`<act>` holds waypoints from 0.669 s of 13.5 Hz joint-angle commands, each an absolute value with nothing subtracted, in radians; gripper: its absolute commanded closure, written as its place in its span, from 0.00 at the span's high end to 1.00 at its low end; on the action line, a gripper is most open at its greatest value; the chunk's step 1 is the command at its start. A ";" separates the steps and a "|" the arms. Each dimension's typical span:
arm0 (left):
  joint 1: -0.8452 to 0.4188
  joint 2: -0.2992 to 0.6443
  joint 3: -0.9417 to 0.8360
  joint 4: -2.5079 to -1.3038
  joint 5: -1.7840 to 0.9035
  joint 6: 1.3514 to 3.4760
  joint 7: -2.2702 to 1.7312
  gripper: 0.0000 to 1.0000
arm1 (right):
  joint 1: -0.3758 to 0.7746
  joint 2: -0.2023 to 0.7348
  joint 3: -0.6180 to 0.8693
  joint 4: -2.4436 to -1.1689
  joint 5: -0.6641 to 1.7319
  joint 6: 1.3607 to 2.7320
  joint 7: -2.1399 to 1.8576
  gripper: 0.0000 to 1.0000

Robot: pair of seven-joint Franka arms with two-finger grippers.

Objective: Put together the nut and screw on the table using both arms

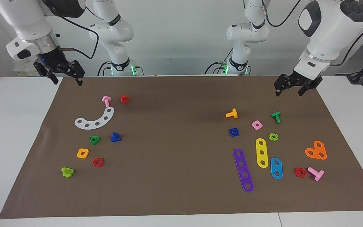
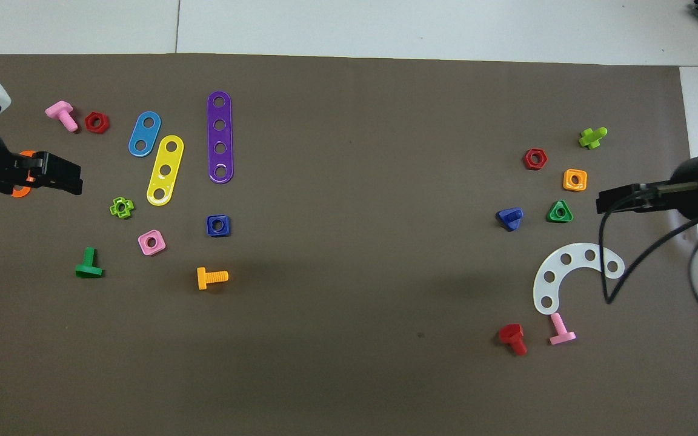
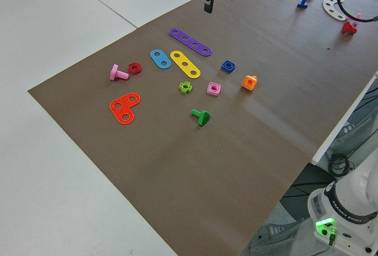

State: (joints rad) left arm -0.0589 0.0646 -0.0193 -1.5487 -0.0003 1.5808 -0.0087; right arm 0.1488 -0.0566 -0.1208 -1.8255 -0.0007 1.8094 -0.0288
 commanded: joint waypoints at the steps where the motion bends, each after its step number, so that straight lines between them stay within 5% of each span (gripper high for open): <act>1: -0.057 0.066 -0.021 -1.539 0.006 1.588 -0.005 1.00 | 0.176 0.003 -0.117 -1.916 0.015 1.958 -0.086 1.00; 9: -0.063 0.066 -0.021 -1.539 0.006 1.586 -0.012 1.00 | 0.204 0.185 -0.117 -2.023 0.063 2.272 -0.164 1.00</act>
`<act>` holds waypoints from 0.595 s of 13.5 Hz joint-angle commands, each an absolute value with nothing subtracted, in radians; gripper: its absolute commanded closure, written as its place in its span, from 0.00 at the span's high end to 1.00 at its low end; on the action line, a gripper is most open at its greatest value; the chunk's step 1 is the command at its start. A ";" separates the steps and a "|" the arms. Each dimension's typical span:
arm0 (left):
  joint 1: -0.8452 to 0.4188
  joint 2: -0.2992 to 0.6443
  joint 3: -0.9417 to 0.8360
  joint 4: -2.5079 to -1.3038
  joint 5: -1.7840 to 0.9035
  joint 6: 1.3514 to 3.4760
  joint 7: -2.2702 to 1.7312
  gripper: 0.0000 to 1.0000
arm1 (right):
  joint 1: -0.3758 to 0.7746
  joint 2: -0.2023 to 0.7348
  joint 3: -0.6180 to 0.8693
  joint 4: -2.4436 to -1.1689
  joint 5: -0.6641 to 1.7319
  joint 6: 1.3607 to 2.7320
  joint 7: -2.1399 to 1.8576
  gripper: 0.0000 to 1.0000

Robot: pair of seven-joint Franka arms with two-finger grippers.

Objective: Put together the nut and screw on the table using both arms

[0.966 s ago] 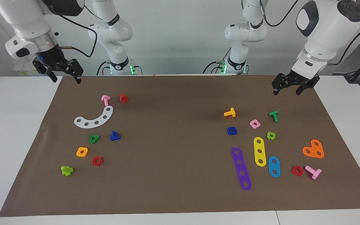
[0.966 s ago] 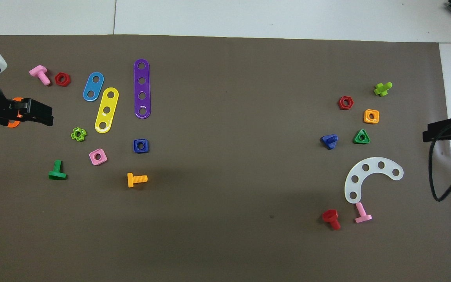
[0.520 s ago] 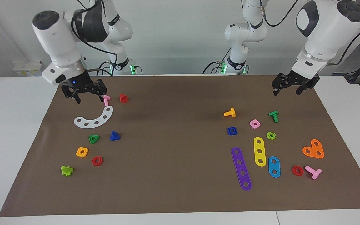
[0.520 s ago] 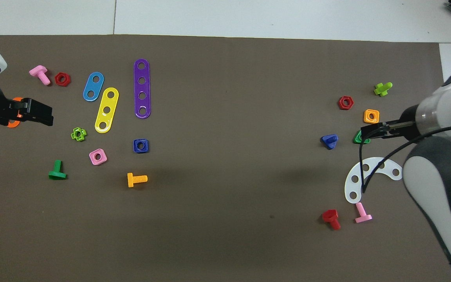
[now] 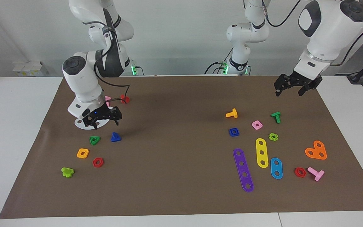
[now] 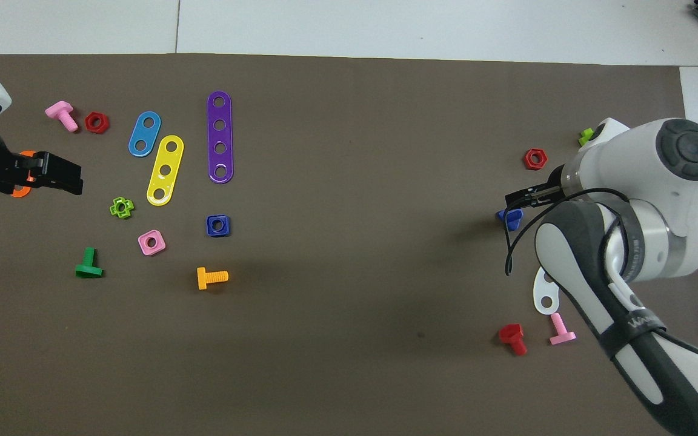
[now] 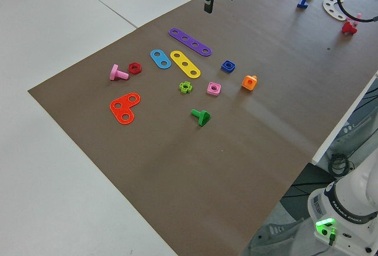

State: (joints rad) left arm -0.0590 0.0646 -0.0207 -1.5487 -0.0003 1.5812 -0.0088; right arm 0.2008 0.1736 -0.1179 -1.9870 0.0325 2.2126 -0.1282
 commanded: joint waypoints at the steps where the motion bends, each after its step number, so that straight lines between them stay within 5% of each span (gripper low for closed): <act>1: -0.066 0.066 -0.021 -1.539 0.006 1.585 -0.014 1.00 | 0.206 0.207 -0.117 -2.023 0.064 2.299 -0.164 1.00; 4: -0.069 0.066 -0.023 -1.540 0.006 1.585 -0.015 1.00 | 0.209 0.236 -0.115 -2.052 0.064 2.365 -0.176 0.95; 8: -0.058 0.066 -0.023 -1.542 0.006 1.595 -0.006 1.00 | 0.207 0.238 -0.115 -2.094 0.064 2.398 -0.218 0.67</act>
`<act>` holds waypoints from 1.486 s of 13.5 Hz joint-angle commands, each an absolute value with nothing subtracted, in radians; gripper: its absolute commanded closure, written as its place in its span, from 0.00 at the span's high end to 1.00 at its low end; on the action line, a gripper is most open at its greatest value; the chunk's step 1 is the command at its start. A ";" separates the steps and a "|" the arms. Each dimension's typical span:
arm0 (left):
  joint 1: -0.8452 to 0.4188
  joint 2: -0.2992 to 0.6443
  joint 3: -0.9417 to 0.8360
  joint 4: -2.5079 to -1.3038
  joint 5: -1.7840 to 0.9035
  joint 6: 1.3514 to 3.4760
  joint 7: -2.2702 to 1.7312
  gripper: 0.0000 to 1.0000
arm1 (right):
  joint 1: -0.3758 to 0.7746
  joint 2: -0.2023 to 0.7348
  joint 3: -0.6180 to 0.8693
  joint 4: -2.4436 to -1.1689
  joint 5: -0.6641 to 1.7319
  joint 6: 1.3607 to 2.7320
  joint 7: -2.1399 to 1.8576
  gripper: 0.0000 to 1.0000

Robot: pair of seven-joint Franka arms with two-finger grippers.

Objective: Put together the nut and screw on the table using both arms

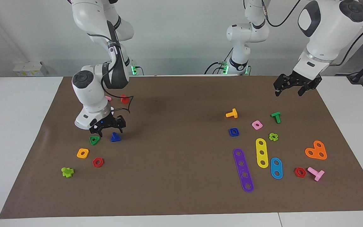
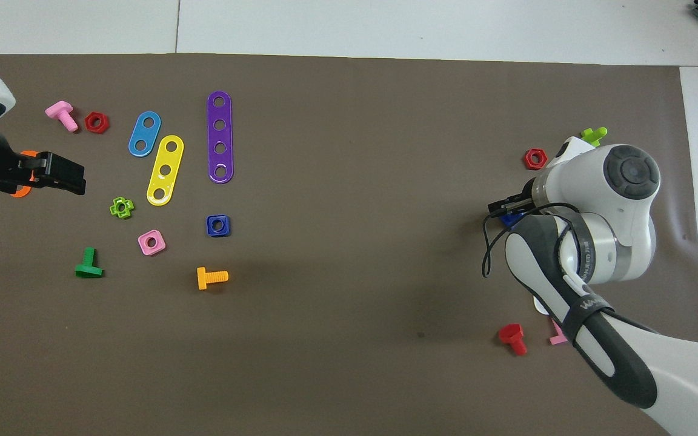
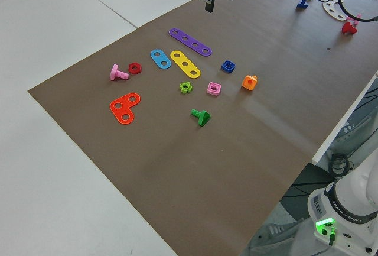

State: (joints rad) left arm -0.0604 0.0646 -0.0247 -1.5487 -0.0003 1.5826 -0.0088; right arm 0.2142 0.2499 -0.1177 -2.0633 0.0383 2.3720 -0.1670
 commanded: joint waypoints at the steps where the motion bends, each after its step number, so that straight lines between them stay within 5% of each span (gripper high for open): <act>1: -0.057 0.066 -0.023 -1.542 0.006 1.598 -0.006 1.00 | 0.207 0.238 -0.115 -2.103 0.064 2.404 -0.218 0.57; 2: -0.057 0.066 -0.021 -1.543 0.006 1.598 -0.006 1.00 | 0.207 0.239 -0.115 -2.112 0.064 2.420 -0.218 0.51; 7: -0.069 0.066 -0.023 -1.542 0.006 1.597 -0.011 1.00 | 0.206 0.239 -0.117 -2.129 0.064 2.424 -0.236 0.46; 8: -0.069 0.066 -0.025 -1.540 0.006 1.597 -0.012 1.00 | 0.206 0.238 -0.117 -2.128 0.064 2.424 -0.236 0.37; 9: -0.069 0.066 -0.025 -1.542 0.006 1.598 -0.012 1.00 | 0.206 0.238 -0.117 -2.129 0.064 2.424 -0.236 0.00; 15: -0.058 0.066 -0.025 -1.540 0.006 1.601 -0.005 1.00 | 0.209 0.235 -0.115 -2.085 0.064 2.402 -0.123 0.00; 20: -0.067 0.064 -0.025 -1.543 0.006 1.597 -0.012 1.00 | 0.352 0.250 -0.114 -1.841 0.063 2.208 0.156 0.00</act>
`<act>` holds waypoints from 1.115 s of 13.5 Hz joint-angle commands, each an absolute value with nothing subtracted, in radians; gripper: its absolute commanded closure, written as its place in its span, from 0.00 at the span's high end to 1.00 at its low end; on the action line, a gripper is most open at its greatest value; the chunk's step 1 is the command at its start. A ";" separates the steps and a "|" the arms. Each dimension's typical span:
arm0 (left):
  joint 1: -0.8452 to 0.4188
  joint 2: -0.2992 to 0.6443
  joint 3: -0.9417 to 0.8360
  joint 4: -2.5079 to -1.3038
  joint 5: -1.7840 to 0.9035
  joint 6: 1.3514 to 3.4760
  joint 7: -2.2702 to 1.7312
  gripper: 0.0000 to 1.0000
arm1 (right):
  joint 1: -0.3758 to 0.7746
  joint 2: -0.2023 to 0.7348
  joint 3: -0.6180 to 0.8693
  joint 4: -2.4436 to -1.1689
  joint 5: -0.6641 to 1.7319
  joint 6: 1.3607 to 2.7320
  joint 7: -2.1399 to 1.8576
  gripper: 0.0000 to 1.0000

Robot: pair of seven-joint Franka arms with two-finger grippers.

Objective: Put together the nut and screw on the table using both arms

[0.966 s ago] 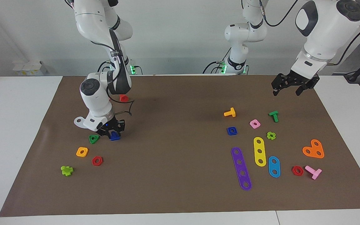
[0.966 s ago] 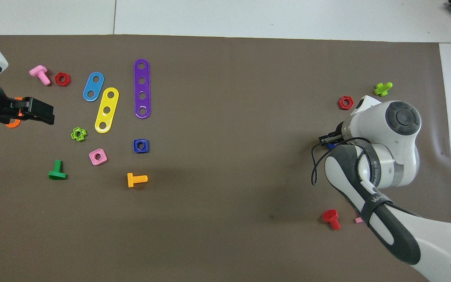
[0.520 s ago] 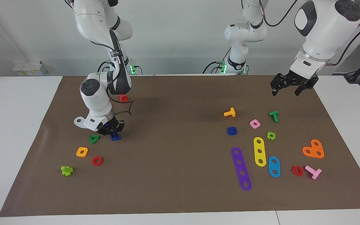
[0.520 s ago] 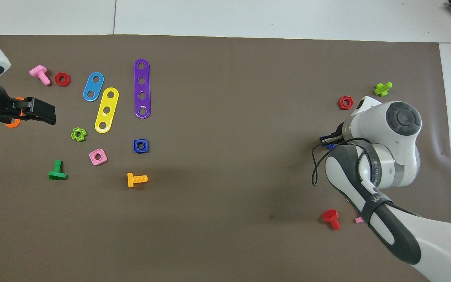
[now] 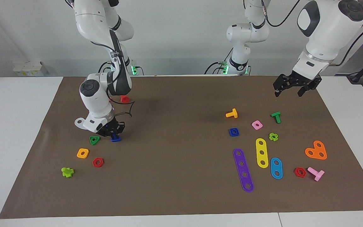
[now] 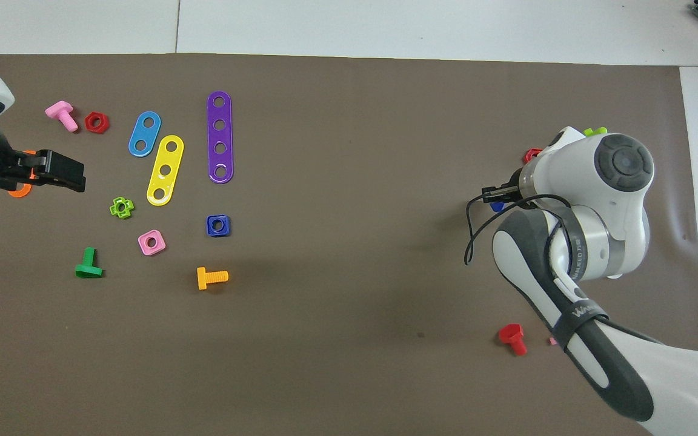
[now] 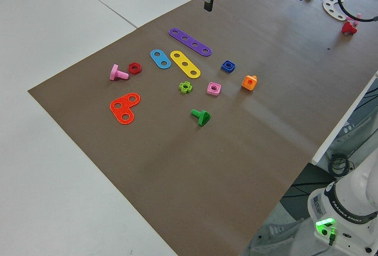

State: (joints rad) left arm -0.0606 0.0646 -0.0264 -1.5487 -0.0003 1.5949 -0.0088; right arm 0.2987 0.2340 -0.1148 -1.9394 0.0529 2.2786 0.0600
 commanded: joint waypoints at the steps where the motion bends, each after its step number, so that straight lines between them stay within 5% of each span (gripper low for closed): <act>1: -0.069 0.064 -0.025 -1.543 0.006 1.597 -0.014 1.00 | 0.386 0.268 -0.114 -1.798 0.063 2.209 0.229 0.00; 5: -0.074 0.049 -0.031 -1.603 0.000 1.659 -0.018 1.00 | 0.543 0.411 -0.113 -1.600 0.063 2.224 0.525 0.00; 9: -0.133 0.083 -0.032 -1.682 -0.015 1.767 -0.085 1.00 | 0.667 0.662 -0.107 -1.369 0.052 2.249 0.710 0.00; 15: -0.196 0.132 -0.032 -1.894 -0.017 2.080 -0.285 0.92 | 0.693 0.666 -0.107 -1.466 0.060 2.359 0.719 0.00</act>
